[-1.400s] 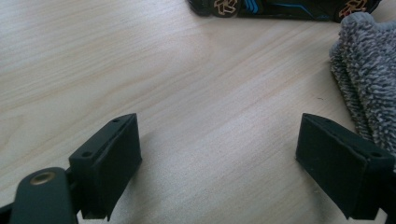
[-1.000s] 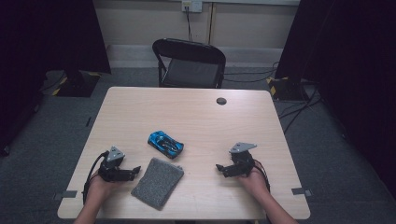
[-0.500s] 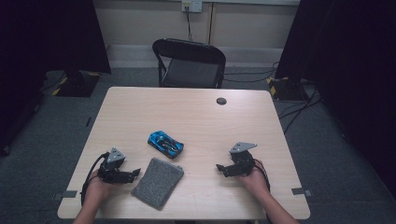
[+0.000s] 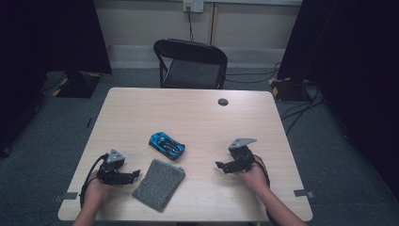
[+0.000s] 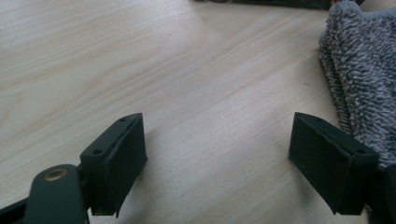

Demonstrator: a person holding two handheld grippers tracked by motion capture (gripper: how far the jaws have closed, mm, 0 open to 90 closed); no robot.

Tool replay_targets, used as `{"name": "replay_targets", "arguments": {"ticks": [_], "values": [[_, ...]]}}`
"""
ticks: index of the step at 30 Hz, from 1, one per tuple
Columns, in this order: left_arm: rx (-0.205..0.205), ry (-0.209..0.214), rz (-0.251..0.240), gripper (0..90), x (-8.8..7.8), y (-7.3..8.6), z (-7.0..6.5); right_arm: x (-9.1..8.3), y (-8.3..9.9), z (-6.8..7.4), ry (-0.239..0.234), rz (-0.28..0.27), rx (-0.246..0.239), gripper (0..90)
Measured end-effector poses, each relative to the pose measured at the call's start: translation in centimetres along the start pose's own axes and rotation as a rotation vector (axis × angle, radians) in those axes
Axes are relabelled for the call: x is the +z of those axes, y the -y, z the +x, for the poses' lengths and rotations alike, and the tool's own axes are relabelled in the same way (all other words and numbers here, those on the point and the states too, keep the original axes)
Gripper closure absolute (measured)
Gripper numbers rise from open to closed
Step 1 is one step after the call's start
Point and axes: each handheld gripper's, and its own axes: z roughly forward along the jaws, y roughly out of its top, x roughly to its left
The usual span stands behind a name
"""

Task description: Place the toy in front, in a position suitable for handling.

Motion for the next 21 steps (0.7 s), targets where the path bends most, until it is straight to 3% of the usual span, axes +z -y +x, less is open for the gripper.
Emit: {"name": "replay_targets", "arguments": {"ticks": [4, 9, 13, 21], "values": [[-0.009, 0.009, -0.014, 18.5, -0.3, -0.2, -0.1, 0.6, -1.1, 0.6, -0.021, -0.006, -0.012, 15.7], [0.011, 0.011, -0.009, 19.1, -0.4, -0.3, -0.2, 1.4, -2.8, 1.6, -0.049, -0.010, -0.050, 15.3], [0.015, 0.018, -0.013, 19.3, -0.6, -0.3, -0.4, 2.0, -4.1, 2.4, -0.082, -0.020, -0.050, 15.3], [0.006, 0.042, -0.024, 16.5, -0.9, -0.4, -0.7, 3.1, -6.0, 3.5, -0.102, -0.015, -0.089, 15.2]]}}
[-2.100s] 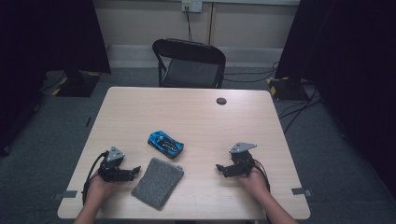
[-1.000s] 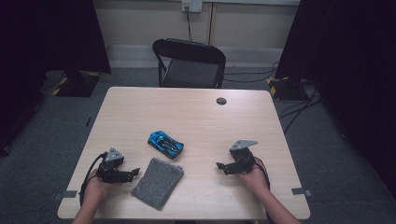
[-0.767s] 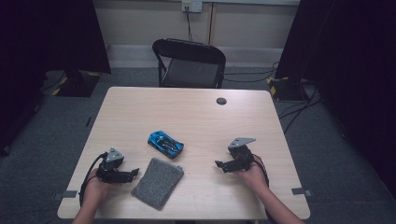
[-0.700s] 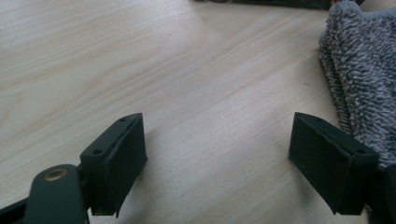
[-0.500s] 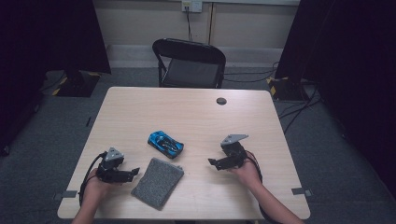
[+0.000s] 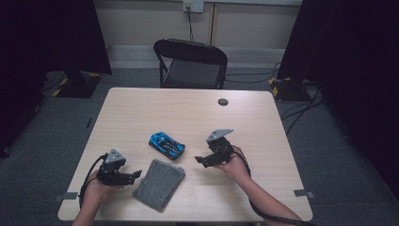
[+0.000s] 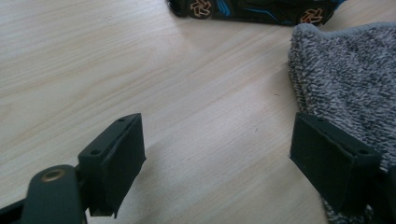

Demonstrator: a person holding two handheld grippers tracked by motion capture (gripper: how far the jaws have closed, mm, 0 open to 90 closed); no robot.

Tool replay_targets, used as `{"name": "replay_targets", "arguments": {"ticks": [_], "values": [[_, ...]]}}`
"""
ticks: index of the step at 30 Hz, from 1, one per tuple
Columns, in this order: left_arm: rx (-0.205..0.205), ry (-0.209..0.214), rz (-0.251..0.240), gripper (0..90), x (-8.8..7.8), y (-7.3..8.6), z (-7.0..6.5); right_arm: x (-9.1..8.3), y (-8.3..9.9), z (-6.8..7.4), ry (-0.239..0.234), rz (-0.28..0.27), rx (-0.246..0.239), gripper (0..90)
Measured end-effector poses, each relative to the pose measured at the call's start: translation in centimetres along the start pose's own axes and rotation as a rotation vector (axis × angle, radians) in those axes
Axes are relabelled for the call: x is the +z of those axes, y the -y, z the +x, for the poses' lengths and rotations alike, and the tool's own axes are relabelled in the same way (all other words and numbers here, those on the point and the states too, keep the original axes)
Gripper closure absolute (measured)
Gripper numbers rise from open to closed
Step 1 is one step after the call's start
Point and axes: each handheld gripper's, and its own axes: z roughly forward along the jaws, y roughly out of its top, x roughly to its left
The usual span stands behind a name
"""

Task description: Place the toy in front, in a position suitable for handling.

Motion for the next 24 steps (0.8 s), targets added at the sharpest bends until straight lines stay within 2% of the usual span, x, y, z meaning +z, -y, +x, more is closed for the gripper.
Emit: {"name": "replay_targets", "arguments": {"ticks": [7, 12, 24], "values": [[0.007, 0.020, 0.015, 15.5, 0.1, 0.0, -0.3, 0.8, -1.0, 0.1, -0.020, 0.003, 0.012, 15.0], [0.005, 0.019, 0.015, 15.5, 0.1, -0.1, -0.4, 1.4, -1.7, 0.0, -0.031, -0.003, 0.024, 15.0], [-0.004, 0.008, 0.014, 15.5, 0.0, 0.0, -0.2, 3.1, -3.8, 1.1, -0.060, -0.003, 0.001, 14.8]]}}
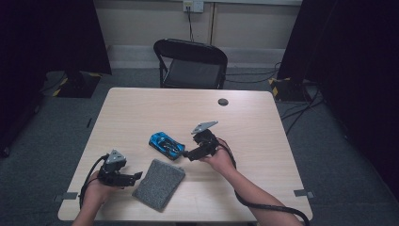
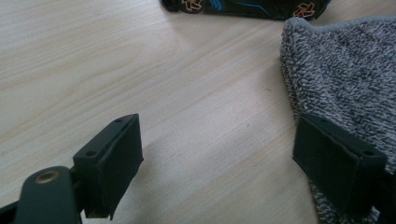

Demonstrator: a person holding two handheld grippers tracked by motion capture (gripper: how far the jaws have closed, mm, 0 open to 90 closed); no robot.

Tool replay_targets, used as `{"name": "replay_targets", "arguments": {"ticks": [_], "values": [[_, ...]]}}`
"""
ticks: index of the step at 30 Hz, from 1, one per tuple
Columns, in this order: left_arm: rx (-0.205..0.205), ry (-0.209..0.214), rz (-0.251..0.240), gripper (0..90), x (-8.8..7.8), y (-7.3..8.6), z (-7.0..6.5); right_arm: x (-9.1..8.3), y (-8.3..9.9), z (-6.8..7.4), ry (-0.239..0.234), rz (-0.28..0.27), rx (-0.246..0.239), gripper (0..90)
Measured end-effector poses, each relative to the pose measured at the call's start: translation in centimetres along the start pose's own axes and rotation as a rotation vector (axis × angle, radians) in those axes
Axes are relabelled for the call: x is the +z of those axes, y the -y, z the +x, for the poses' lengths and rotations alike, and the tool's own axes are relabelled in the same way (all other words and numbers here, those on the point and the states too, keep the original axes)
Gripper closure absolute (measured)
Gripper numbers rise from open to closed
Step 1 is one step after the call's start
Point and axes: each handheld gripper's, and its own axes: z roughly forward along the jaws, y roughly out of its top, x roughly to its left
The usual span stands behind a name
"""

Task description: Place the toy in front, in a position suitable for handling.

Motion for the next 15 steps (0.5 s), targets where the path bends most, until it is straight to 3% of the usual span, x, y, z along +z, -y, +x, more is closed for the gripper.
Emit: {"name": "replay_targets", "arguments": {"ticks": [7, 15], "values": [[0.003, 0.001, 0.003, 15.5, -0.1, 0.0, 0.0, 1.0, -1.3, 1.2, -0.027, -0.016, -0.026, 14.6], [-0.001, 0.004, 0.002, 15.8, 0.0, 0.0, 0.0, 2.8, -1.7, 1.7, -0.003, 0.011, -0.041, 14.7]]}}
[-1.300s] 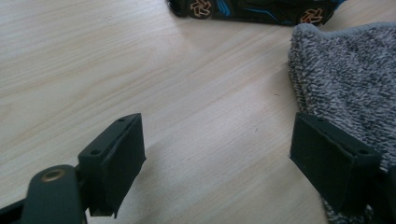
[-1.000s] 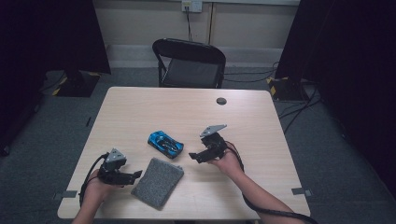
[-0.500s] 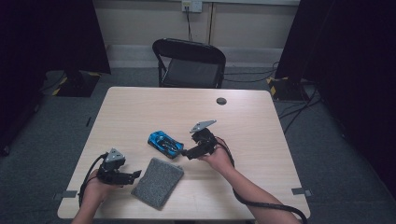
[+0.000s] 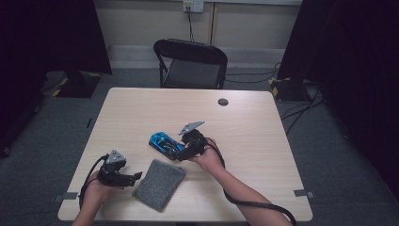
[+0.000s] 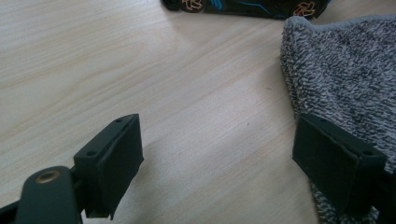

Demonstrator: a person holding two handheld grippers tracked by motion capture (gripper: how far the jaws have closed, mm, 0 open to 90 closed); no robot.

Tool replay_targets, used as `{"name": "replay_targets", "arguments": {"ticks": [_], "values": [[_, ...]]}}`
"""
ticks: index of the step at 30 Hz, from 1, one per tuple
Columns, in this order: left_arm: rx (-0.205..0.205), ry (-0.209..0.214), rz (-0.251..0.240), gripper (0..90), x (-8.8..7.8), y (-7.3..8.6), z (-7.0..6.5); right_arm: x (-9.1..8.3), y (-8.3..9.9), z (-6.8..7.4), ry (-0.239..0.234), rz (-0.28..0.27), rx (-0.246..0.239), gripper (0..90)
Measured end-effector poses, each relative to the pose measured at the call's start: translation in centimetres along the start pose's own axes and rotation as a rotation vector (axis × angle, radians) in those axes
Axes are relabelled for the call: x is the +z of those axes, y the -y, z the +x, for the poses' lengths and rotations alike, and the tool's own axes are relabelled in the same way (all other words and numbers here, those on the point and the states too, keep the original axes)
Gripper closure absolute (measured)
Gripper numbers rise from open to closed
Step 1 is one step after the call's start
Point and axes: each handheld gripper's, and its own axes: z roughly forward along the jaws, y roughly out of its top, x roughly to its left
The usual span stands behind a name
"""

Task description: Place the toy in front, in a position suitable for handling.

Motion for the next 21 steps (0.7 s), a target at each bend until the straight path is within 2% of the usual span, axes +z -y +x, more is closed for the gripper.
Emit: {"name": "replay_targets", "arguments": {"ticks": [4, 10, 13, 21], "values": [[0.007, 0.000, 0.010, 15.8, 0.0, 0.0, 0.1, 0.9, 0.2, -0.1, 0.003, 0.018, 0.016, 14.2], [0.012, 0.003, 0.012, 15.9, 0.0, 0.0, 0.1, 1.7, 0.1, 0.0, 0.000, 0.004, 0.022, 14.5], [0.003, 0.004, 0.008, 16.1, 0.1, 0.1, 0.2, 2.1, 0.1, 0.1, 0.002, 0.017, 0.003, 14.4], [-0.004, 0.002, 0.009, 16.4, 0.1, 0.2, 0.3, 3.4, 0.5, 0.4, 0.009, 0.047, -0.007, 14.6]]}}
